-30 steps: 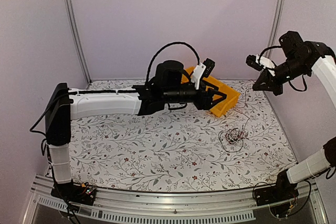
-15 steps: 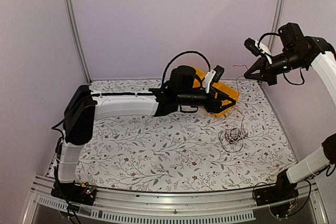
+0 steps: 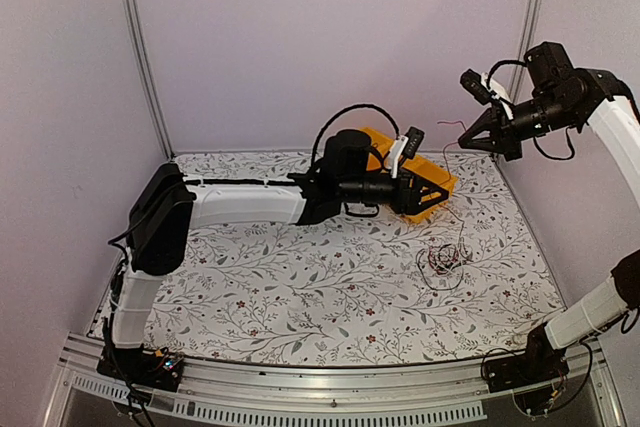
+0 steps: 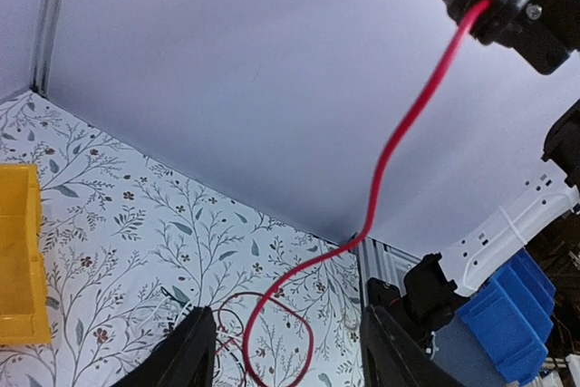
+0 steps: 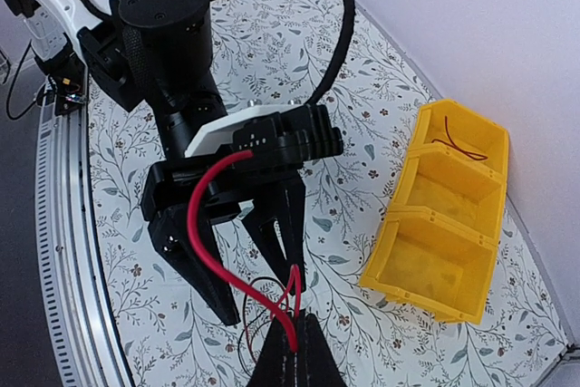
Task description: Untangle the cables
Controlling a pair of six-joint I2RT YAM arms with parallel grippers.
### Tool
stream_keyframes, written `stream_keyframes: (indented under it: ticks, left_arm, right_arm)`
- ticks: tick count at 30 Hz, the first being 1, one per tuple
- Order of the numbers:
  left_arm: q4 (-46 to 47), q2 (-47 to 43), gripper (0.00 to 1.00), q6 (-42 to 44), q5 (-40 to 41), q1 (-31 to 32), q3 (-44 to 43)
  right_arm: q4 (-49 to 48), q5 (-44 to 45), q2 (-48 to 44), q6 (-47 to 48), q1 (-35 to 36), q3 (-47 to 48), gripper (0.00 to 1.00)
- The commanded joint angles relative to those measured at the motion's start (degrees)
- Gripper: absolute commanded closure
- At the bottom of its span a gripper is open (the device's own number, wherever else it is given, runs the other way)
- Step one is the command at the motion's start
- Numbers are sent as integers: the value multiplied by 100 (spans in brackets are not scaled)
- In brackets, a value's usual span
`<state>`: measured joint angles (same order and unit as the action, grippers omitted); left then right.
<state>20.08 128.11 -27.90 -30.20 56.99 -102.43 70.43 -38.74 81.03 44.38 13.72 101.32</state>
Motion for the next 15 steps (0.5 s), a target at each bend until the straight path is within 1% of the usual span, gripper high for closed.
stream_keyframes:
  ticks: [1,3,6,9,12,15]
  left_arm:
    - [357,-320,42,377,305,-69,72]
    - [585,-443,41,433,359,-74,183]
    - [1069,-483,40,214,249,-106,226]
    - [1002,-380,40,117,172,-126,-44]
    - [1016,-321,43,-25,130,-175,-184]
    - [1096,-255,51,-269,36,-255,-288]
  right_arm:
    - [-91,-129,74,-78,72,134,99]
    - [-106,-104,120,-78,95,135,99]
    - [-124,-85,179,-79,125,143,99]
    - [-134,-98,225,-71,186,143,98]
    - [-118,-106,244,-65,242,134,98]
    - [-126,-116,251,-76,277,125,98]
